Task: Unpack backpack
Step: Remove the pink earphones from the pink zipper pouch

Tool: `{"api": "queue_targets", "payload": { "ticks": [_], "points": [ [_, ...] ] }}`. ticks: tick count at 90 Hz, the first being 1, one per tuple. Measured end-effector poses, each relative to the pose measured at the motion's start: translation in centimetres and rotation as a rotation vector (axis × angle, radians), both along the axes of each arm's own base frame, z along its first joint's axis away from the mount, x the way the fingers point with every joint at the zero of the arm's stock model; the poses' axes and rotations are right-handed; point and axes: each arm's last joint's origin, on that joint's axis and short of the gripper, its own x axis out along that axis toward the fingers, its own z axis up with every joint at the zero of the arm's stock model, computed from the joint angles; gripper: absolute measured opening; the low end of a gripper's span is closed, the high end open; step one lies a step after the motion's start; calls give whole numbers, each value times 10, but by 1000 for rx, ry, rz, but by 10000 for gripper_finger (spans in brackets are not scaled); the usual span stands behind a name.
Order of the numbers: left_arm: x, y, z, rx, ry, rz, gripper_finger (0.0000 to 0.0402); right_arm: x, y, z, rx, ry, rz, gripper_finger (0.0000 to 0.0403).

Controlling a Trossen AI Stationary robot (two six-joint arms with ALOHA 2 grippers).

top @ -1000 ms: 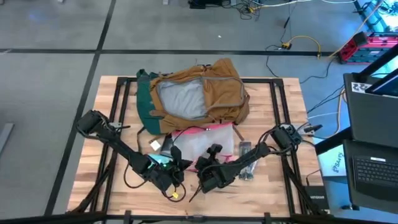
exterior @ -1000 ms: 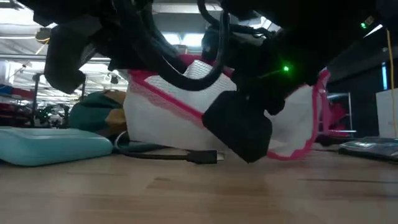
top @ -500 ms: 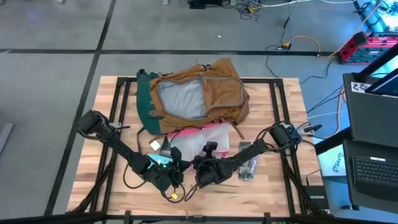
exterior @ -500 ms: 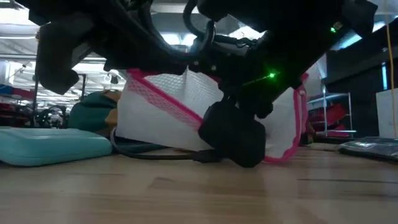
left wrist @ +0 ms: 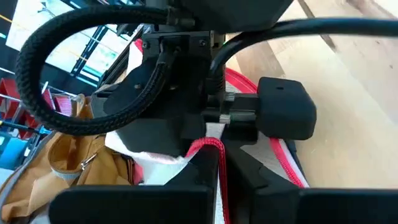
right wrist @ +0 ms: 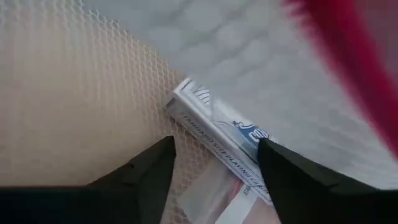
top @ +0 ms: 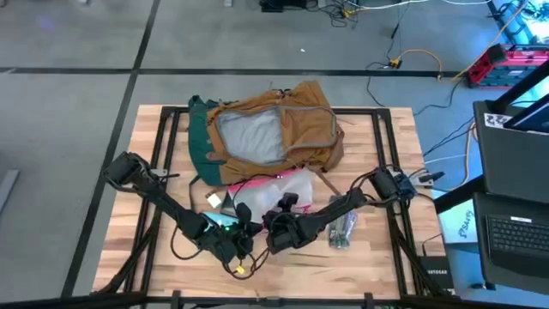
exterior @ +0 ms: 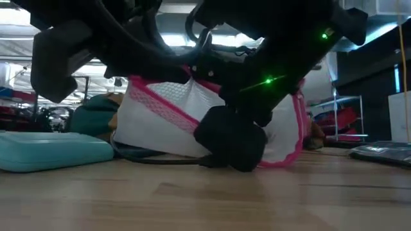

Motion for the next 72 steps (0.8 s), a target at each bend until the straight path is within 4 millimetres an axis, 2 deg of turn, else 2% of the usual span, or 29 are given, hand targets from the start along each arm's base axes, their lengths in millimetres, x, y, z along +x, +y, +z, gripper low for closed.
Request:
{"api": "queue_targets", "payload": {
  "ticks": [20, 45, 59, 72],
  "points": [
    [0, -1, 0, -15, 4, -21, 0, 0, -2, 0, -13, -15, -21, 66],
    [0, -1, -1, -14, 8, -16, 0, 0, -3, 0, -24, -15, -24, 6],
    [0, -1, -1, -17, 11, -15, 0, 0, 2, 3, -35, -14, -10, 1],
    [-1, -1, -1, -17, 18, -19, 0, 1, 17, 14, -48, 15, 19, 0]
  ]
}}
